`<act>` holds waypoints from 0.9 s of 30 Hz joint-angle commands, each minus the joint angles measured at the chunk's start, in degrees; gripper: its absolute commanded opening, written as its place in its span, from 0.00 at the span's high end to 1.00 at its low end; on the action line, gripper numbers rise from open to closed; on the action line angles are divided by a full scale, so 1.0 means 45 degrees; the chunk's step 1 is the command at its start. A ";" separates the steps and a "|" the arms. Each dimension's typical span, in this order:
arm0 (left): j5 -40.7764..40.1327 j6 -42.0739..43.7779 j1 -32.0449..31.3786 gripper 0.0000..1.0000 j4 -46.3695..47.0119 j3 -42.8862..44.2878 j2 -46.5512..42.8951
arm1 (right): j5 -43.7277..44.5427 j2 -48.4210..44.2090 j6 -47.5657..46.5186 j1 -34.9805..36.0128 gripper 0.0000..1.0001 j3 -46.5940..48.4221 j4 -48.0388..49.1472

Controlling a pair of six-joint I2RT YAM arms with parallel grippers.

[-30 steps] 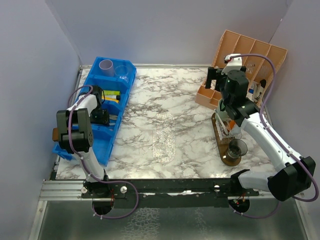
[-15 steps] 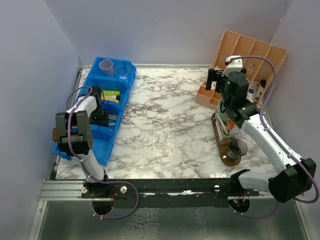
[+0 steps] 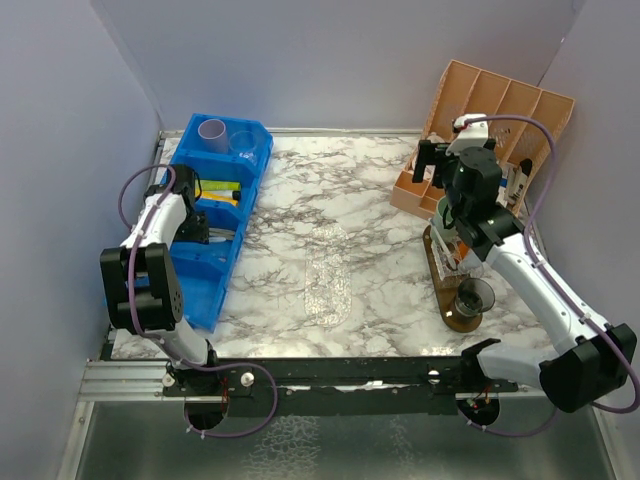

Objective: Prepare toiletry sets of a toothbrush and toothpaste on the tray
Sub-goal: Pick up the toothbrush from the storage box.

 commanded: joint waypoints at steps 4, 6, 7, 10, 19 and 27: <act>-0.0792 0.0655 0.0082 1.00 -0.0514 0.1330 -0.0942 | -0.0635 -0.0575 0.0437 -0.0041 0.00 -0.0322 0.0282; -0.0791 0.0853 0.0098 1.00 -0.0506 0.1629 -0.1162 | -0.0725 -0.0761 0.0623 -0.0031 0.00 -0.0424 0.0150; -0.0833 0.1013 0.0096 1.00 -0.0487 0.1801 -0.1276 | -0.0768 -0.0843 0.0710 -0.0029 0.00 -0.0461 0.0072; -0.0887 0.1707 0.0089 1.00 -0.0423 0.2377 -0.1581 | -0.0866 -0.1100 0.0700 -0.0032 0.00 -0.0619 0.0049; -0.0109 0.4718 0.0074 1.00 0.1572 0.2143 -0.3358 | -0.1247 -0.1920 0.0845 -0.0026 0.00 -0.0700 -0.0508; 0.1591 0.8280 -0.0993 1.00 0.5639 0.0569 -0.5002 | -0.2607 -0.2612 0.0380 -0.0040 0.00 0.0647 -0.3051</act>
